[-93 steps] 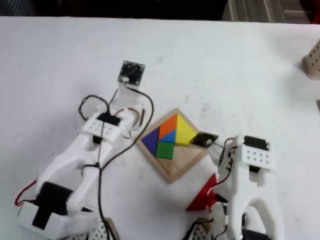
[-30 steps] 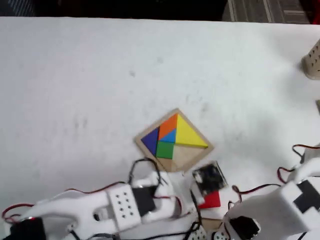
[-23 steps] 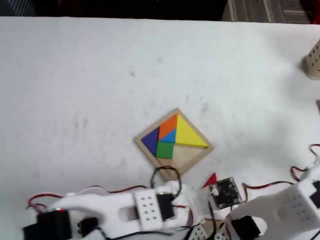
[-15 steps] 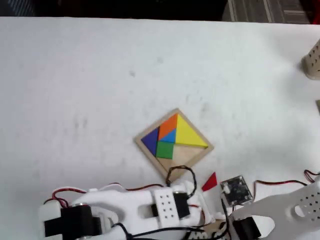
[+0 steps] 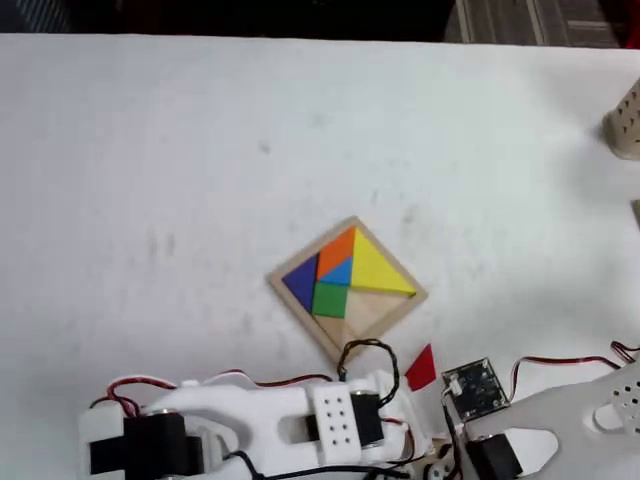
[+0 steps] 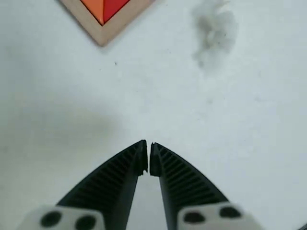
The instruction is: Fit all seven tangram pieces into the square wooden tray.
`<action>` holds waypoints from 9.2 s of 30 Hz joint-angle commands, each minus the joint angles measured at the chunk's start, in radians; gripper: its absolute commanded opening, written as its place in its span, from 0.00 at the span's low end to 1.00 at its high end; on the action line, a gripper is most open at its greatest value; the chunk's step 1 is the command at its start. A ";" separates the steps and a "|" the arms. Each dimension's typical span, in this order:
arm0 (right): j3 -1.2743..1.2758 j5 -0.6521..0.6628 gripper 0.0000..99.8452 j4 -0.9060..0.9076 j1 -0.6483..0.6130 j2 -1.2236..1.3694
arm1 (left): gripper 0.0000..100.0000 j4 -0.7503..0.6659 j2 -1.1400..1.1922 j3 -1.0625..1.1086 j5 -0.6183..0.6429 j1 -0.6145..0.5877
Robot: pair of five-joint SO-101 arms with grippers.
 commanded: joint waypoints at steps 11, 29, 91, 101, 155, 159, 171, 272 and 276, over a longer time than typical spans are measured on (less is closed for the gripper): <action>-0.063 -0.046 0.02 0.035 0.079 -0.107 | 0.02 -0.014 0.165 -0.160 0.005 -0.077; -0.055 -0.040 0.02 0.035 0.147 -0.180 | 0.02 0.170 -0.041 -0.138 0.003 -0.176; 0.212 0.020 0.02 0.038 0.067 -0.294 | 0.02 -0.018 -0.225 -0.028 0.087 -0.420; 1.000 0.348 0.02 0.030 -0.275 -0.835 | 0.02 -0.026 -0.351 0.175 0.087 -0.386; 1.998 0.859 0.30 -0.909 -0.865 -1.141 | 0.02 -0.347 -0.292 0.120 0.087 -1.184; 1.992 0.792 0.25 -0.972 -0.829 -1.070 | 0.02 -0.347 -0.292 0.120 0.087 -1.184; 1.748 0.614 0.20 -0.611 -0.823 -1.021 | 0.02 -0.347 -0.292 0.120 0.087 -1.182; 2.321 0.488 0.26 -0.645 -0.839 -1.744 | 0.02 -0.482 0.076 -0.009 -0.117 -1.156; 2.317 0.489 0.26 -0.670 -0.839 -1.744 | 0.02 -0.482 0.076 -0.009 -0.118 -1.156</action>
